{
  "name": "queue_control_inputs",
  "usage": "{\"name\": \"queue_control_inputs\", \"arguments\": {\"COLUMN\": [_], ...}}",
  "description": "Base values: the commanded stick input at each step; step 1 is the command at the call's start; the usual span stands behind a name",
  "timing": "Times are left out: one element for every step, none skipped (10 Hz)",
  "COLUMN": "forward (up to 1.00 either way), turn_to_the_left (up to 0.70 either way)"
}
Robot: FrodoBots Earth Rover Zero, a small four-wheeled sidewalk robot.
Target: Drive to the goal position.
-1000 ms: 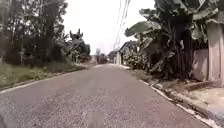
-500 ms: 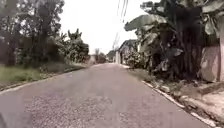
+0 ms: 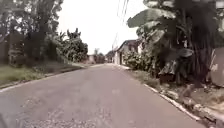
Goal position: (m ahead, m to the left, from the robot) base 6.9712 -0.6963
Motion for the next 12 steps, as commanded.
{"name": "queue_control_inputs", "arguments": {"forward": [0.7, 0.7, 0.7, 0.7, 0.7, 0.7, 0.7, 0.7, 0.7, 0.7, 0.7, 0.7], "turn_to_the_left": [0.02, 0.18, 0.31, 0.35, 0.2, 0.01, 0.0, 0.0, 0.0, 0.0, 0.0, 0.0]}}
